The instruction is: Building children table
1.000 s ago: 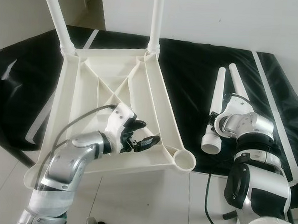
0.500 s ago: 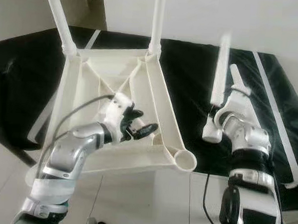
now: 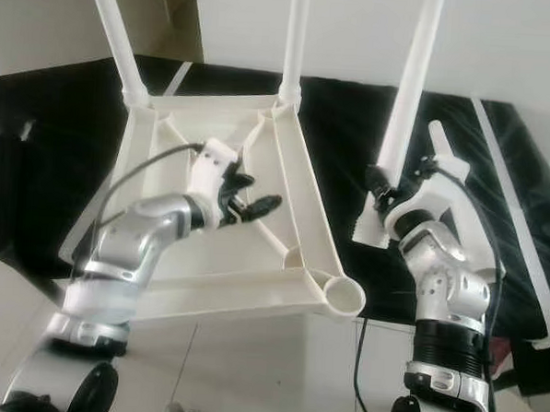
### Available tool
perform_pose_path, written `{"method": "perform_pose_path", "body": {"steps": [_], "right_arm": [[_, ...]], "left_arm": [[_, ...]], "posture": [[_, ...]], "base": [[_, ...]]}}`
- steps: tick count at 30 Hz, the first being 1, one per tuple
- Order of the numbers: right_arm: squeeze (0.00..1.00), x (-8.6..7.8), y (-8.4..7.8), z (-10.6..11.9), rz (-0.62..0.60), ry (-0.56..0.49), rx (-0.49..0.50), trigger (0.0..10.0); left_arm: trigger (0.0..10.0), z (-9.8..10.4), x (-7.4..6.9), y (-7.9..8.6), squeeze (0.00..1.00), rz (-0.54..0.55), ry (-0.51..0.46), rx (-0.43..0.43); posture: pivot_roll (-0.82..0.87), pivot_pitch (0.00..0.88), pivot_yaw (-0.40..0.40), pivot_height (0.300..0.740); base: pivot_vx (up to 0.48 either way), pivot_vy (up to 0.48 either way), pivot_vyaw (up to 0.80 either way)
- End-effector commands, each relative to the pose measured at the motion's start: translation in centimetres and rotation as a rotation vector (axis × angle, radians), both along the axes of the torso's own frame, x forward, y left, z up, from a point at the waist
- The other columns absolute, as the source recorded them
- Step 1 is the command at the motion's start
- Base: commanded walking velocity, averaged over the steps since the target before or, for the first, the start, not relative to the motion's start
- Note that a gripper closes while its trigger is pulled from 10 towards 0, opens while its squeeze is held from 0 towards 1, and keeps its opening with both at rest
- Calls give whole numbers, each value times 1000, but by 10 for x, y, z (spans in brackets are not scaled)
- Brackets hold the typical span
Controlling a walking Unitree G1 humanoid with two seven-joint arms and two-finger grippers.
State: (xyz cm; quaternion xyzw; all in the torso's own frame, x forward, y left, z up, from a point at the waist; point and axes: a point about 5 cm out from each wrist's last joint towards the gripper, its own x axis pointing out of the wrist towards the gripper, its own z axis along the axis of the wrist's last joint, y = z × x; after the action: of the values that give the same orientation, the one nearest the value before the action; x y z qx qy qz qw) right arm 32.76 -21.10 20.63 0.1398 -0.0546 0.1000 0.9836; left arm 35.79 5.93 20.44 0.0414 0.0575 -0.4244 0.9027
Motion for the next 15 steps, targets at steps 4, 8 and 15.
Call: {"method": "perform_pose_path", "body": {"steps": [4,8,15], "right_arm": [[0,-12,19,5,72,-119,-29,10000],[0,-24,35,2,155,-166,-28,10000],[0,-41,58,-8,224,-182,-33,10000]], "left_arm": [[10000,2,14,3,0,87,-13,45],[10000,5,25,8,0,154,-12,81],[10000,19,36,6,0,153,-7,13]], "posture": [[-19,6,27,740],[-21,1,33,740],[-27,0,37,740]], "base": [[0,0,0],[0,0,0],[0,0,0]]}}
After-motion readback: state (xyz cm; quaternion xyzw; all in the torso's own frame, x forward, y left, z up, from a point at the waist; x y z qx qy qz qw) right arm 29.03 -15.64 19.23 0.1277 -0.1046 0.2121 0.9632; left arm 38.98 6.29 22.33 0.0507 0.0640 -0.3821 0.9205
